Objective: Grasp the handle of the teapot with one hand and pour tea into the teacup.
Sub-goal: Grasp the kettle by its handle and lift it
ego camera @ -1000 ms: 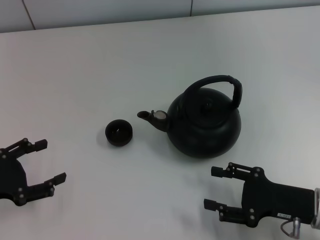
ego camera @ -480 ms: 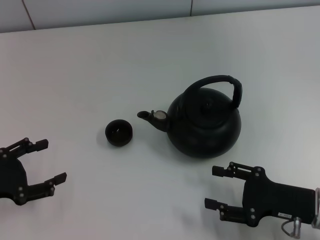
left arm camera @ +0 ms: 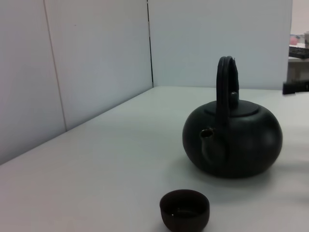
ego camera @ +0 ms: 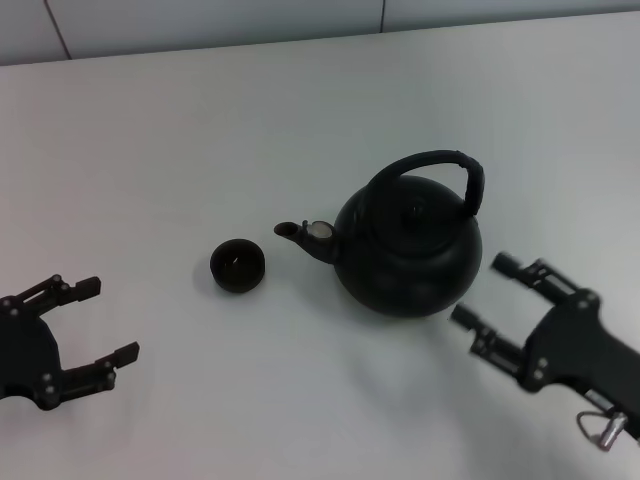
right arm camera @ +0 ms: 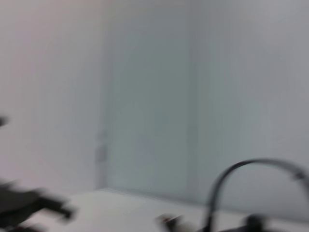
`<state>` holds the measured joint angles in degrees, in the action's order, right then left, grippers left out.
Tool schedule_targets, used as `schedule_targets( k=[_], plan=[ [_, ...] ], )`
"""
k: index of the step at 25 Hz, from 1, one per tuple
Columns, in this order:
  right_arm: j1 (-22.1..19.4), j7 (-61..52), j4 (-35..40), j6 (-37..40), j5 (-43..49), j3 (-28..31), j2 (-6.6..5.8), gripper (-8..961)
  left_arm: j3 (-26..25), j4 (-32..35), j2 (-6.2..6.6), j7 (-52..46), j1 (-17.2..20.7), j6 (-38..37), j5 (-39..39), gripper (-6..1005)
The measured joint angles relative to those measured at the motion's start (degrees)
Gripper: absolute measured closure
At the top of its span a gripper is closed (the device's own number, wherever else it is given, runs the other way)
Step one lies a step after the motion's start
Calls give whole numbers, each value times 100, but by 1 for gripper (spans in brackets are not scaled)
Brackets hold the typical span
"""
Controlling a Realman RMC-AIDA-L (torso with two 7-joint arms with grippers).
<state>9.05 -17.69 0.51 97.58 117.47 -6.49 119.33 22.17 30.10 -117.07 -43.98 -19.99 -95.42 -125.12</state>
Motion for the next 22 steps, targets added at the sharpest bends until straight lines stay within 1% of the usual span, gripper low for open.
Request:
schedule_targets(
  k=[4, 7, 12, 17, 22],
  plan=[
    [-276, 404, -590, 13, -467, 487, 18, 230, -136, -13, 7, 1, 17, -46, 0, 139],
    [-416, 753, -1050, -59, -567, 853, 29, 230, -177, -27, 8, 0, 16, -47, 0, 139],
    [-534, 1656, -1749, -528, -576, 1241, 38, 230, -224, -31, -12, 2, 3, -83, 4, 139],
    [-486, 1766, -1904, -749, -581, 1385, 45, 230, -242, -31, -21, 1, 4, -128, 85, 140],
    [-376, 1765, -1910, -785, -584, 1406, 47, 230, -242, -31, -21, 2, 10, -129, 120, 140]
  ],
)
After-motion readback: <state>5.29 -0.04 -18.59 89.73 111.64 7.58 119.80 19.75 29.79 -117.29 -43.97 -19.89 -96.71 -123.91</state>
